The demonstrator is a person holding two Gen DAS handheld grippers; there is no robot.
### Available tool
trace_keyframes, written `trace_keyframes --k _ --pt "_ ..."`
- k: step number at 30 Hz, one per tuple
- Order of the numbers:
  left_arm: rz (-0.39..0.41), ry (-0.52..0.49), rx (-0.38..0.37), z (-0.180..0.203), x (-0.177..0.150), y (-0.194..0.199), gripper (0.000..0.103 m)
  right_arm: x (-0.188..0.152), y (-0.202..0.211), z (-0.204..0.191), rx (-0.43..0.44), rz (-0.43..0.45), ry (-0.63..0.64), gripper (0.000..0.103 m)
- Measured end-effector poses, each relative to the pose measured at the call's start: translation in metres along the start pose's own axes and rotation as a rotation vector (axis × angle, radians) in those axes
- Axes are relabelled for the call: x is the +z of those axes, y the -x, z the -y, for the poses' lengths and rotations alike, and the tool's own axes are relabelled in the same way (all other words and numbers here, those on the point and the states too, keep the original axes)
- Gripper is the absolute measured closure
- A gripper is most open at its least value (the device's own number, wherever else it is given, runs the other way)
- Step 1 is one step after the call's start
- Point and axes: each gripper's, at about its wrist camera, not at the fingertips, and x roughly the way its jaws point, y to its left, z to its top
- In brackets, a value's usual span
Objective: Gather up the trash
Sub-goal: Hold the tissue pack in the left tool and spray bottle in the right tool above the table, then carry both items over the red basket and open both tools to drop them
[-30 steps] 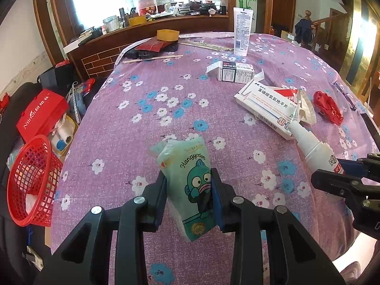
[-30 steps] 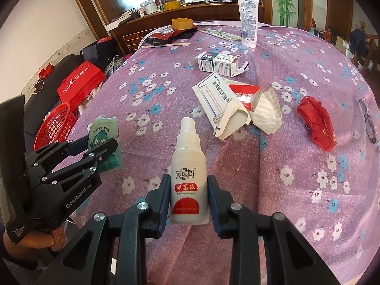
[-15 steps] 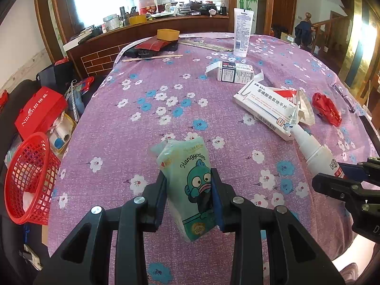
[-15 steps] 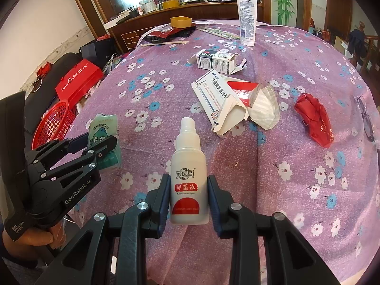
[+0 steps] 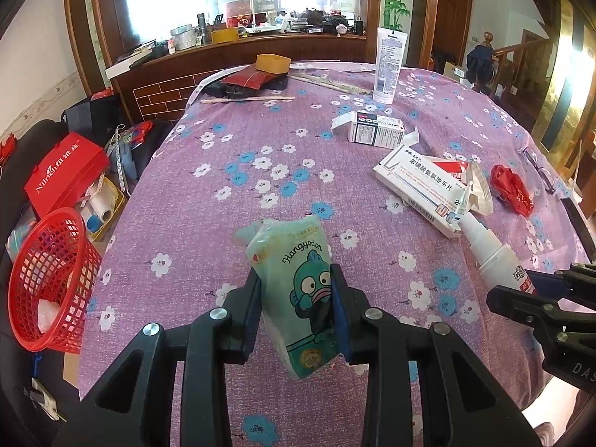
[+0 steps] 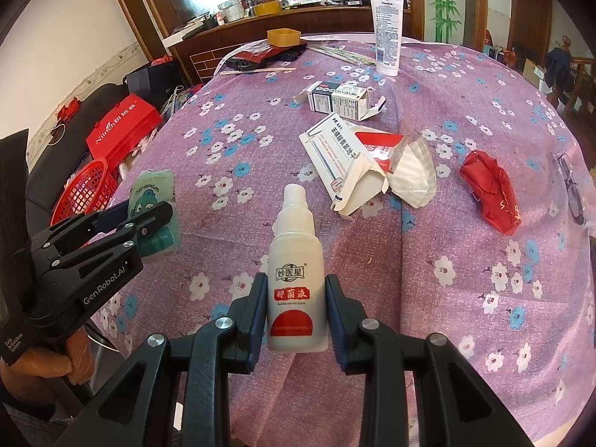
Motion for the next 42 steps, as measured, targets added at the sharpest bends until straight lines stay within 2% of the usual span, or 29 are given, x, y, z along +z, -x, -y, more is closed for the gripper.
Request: trace_keyframes --k 11,30,42 --pt "0.011 0.014 0.010 -0.006 -0.001 0.006 0.071 0.004 0.002 -0.005 0.006 0.003 0.009 0.070" --pt "0.020 0.072 0.029 -0.037 -0.008 0.014 0.071 0.010 -0.006 -0.037 0.018 -0.017 0.075 0.070" --pt "0.045 0.138 0.027 -0.077 -0.002 0.026 0.071 0.020 -0.015 -0.062 0.029 -0.030 0.104 0.070"
